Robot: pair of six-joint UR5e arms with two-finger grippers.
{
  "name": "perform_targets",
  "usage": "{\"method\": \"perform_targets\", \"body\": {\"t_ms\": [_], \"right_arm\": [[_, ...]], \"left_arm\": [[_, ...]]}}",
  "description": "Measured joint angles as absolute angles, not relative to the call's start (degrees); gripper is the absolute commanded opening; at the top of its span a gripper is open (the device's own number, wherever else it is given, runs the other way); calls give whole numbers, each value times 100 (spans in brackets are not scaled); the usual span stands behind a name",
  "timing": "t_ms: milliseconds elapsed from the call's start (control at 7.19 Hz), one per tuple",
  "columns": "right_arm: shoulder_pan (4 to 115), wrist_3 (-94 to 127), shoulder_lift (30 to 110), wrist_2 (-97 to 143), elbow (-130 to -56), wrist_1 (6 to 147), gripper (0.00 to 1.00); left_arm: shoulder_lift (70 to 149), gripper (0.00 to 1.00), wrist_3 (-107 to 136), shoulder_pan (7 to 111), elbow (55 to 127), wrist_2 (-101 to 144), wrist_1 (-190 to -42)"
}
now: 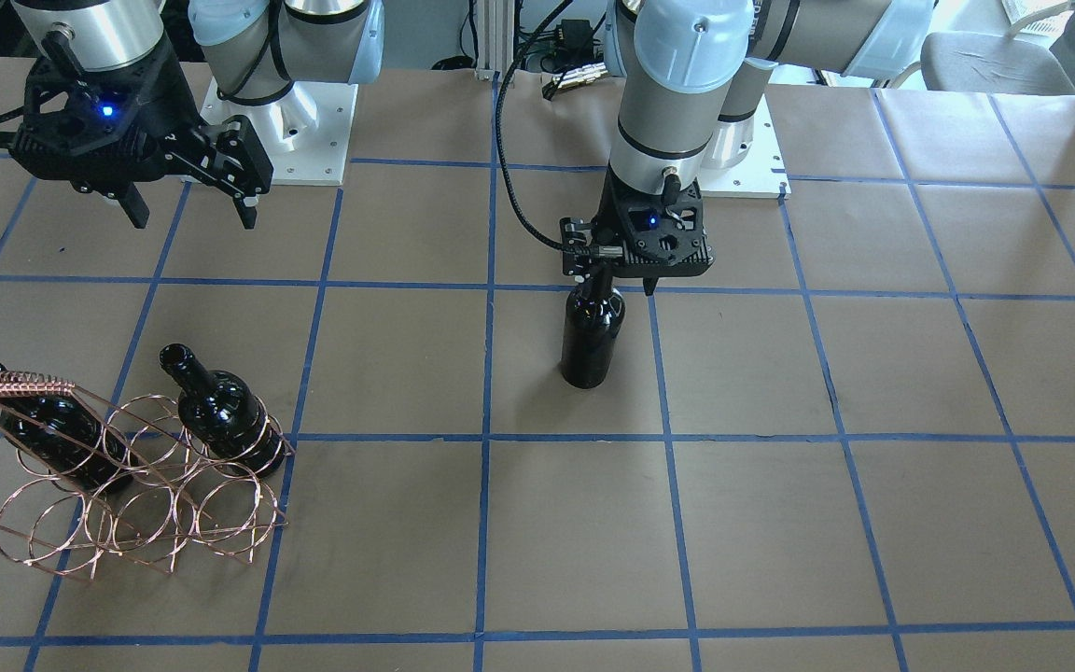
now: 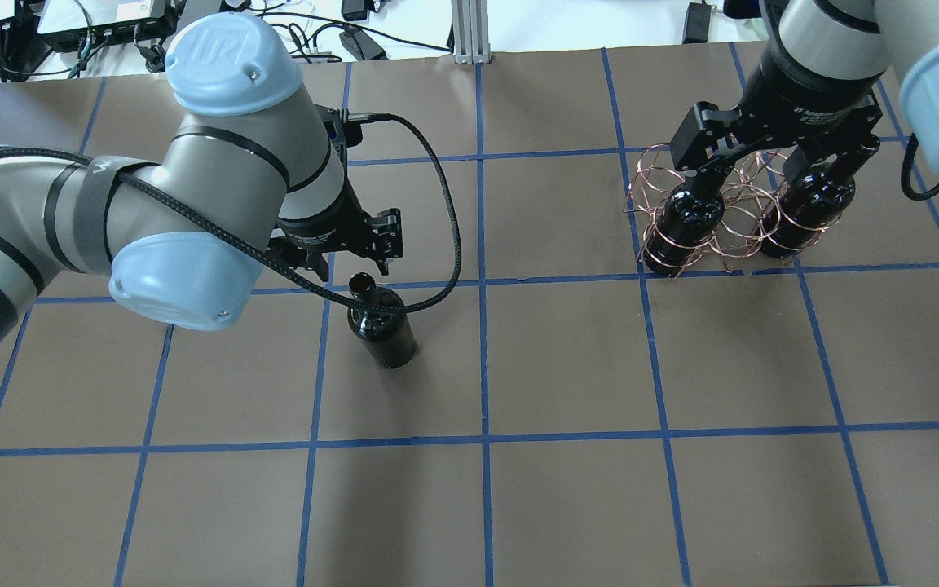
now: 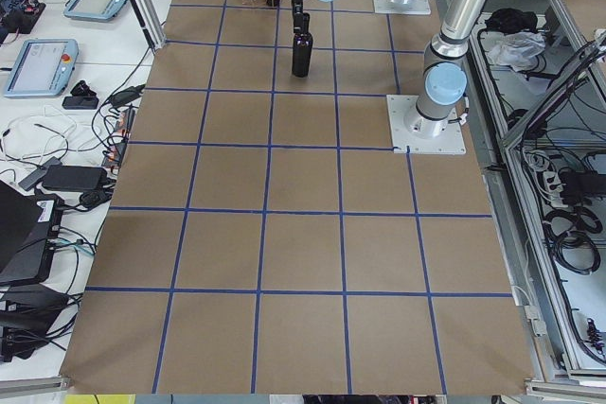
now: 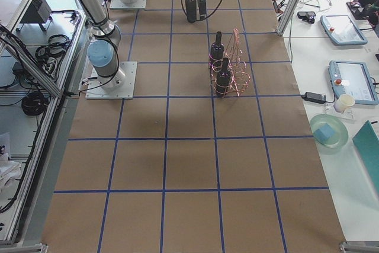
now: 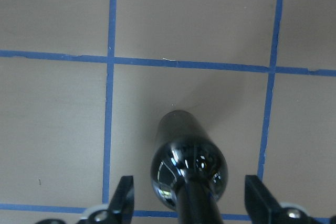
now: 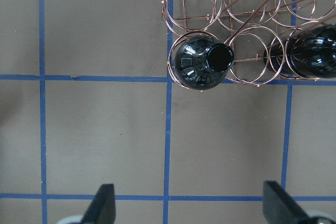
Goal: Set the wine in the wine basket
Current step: 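Open the left gripper and withdraw it while the right arm swings toward the bottle, then reach the right gripper over the bottle and lower onto its neck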
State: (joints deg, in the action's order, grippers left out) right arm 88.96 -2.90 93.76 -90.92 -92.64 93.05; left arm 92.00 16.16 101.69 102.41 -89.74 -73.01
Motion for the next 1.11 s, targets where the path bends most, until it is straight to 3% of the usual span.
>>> {"method": "perform_targets", "body": {"t_ms": [556,1113], "right_arm": [[9112,366,9439,-9048,-9189,9320,100],[11355,2914,8811,-9045,-8650,9585,99]], "left_arm": [[9107,100,1200,9249,8948,-9013,-8349],[8925,100,-60,8126,8722,-9325,-8576]]}}
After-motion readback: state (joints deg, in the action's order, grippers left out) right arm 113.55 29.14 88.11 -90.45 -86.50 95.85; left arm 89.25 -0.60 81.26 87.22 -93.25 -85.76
